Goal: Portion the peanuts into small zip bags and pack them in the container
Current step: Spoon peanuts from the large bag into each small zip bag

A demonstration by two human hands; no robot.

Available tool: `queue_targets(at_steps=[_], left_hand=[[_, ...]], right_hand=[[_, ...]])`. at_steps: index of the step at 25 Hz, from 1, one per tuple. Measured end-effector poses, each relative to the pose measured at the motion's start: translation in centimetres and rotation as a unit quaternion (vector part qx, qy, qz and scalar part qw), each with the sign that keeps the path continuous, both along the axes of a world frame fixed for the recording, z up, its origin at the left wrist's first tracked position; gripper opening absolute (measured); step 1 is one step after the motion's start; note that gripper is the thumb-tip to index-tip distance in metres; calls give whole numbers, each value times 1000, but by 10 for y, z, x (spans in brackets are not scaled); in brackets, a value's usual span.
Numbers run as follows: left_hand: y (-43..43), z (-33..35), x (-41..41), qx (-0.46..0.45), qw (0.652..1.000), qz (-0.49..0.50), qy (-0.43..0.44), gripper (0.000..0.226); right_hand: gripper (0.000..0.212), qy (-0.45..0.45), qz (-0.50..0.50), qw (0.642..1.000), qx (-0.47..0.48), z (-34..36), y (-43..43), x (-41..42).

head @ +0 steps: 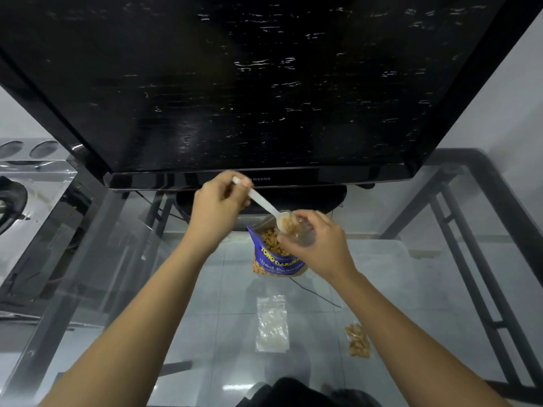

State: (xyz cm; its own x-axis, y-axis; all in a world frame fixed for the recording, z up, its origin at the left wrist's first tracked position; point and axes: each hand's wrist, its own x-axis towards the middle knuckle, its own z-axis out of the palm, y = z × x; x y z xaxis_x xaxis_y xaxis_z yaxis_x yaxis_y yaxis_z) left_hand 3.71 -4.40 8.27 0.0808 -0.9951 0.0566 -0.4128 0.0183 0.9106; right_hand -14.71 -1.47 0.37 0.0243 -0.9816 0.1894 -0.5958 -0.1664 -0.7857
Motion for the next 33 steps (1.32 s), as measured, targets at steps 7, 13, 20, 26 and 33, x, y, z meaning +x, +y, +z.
queue_targets(at_steps=[7, 13, 20, 26, 33], left_hand=[[7, 36, -3, -167, 980, 104, -38, 16], [-9, -31, 8, -76, 993, 14, -85, 16], [-14, -67, -13, 31, 990, -21, -137, 17], [-13, -71, -19, 184, 980, 48, 60, 18], [-16, -79, 3, 220, 948, 131, 191, 16]], right_hand=[[51, -96, -54, 994, -20, 6, -3, 6], [42, -150, -90, 985, 10, -5, 6, -11], [36, -164, -58, 981, 85, -20, 20, -17], [37, -170, -35, 979, 107, -21, 19, -23], [43, -120, -57, 988, 79, -12, 18, -29]])
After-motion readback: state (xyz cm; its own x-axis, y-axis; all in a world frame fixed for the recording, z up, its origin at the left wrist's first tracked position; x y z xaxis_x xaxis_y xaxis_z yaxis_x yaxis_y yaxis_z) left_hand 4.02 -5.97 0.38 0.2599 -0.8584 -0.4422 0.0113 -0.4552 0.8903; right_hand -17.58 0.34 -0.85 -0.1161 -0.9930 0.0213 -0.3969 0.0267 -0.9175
